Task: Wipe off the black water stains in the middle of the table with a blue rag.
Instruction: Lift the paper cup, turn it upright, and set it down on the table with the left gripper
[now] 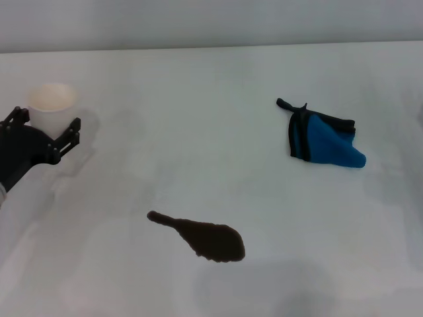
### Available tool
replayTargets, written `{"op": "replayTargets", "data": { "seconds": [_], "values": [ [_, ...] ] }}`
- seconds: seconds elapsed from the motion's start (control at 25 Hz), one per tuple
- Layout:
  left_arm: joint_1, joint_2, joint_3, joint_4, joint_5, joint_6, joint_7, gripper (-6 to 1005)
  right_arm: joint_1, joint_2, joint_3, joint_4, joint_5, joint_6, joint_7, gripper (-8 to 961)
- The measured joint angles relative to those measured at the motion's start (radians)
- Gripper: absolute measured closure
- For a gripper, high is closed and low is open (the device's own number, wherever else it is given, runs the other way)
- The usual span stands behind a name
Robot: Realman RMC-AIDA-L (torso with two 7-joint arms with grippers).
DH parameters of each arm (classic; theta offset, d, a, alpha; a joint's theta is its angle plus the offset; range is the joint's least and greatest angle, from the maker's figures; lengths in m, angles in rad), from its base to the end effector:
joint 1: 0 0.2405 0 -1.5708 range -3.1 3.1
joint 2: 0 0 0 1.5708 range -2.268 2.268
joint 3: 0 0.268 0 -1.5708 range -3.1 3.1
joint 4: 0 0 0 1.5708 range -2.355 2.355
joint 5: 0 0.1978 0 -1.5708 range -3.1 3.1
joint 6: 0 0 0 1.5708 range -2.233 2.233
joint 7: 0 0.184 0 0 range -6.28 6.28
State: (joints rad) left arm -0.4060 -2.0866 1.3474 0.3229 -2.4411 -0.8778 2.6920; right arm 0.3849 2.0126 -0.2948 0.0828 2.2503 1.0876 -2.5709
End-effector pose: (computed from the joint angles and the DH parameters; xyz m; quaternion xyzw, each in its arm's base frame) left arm -0.3197 0.3746 -0.0606 -0.8405 -0.1846 -0.1896 0.4729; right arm 0.4293 0.3294 0.0363 -0.5186 0.4552 0.3334 0.6425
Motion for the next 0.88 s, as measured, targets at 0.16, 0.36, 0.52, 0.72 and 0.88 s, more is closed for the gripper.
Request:
{"op": "replayTargets", "data": {
  "seconds": [0.16,0.36,0.52,0.72,0.88],
  "values": [
    [-0.025,0.002,0.000,-0.046,-0.055,0.010,0.017,218,0.000,0.001,0.000,0.000,0.000,-0.001,0.000,82],
    [-0.066,0.002,0.000,-0.101,-0.106,0.012,0.049,217,0.006,0.002,0.000,0.000,0.000,-0.001,0.000,82],
    [-0.081,0.001,0.002,-0.108,-0.109,0.018,0.055,217,0.009,0.003,0.000,0.002,0.000,-0.002,0.000,83],
    [-0.108,-0.001,0.007,-0.134,-0.104,0.025,0.055,217,0.010,0.003,0.000,0.005,0.000,-0.002,0.000,83],
    [-0.117,-0.003,0.009,-0.157,-0.102,0.025,0.056,216,0.009,0.003,0.000,0.006,0.000,-0.002,0.000,82]
  ]
}}
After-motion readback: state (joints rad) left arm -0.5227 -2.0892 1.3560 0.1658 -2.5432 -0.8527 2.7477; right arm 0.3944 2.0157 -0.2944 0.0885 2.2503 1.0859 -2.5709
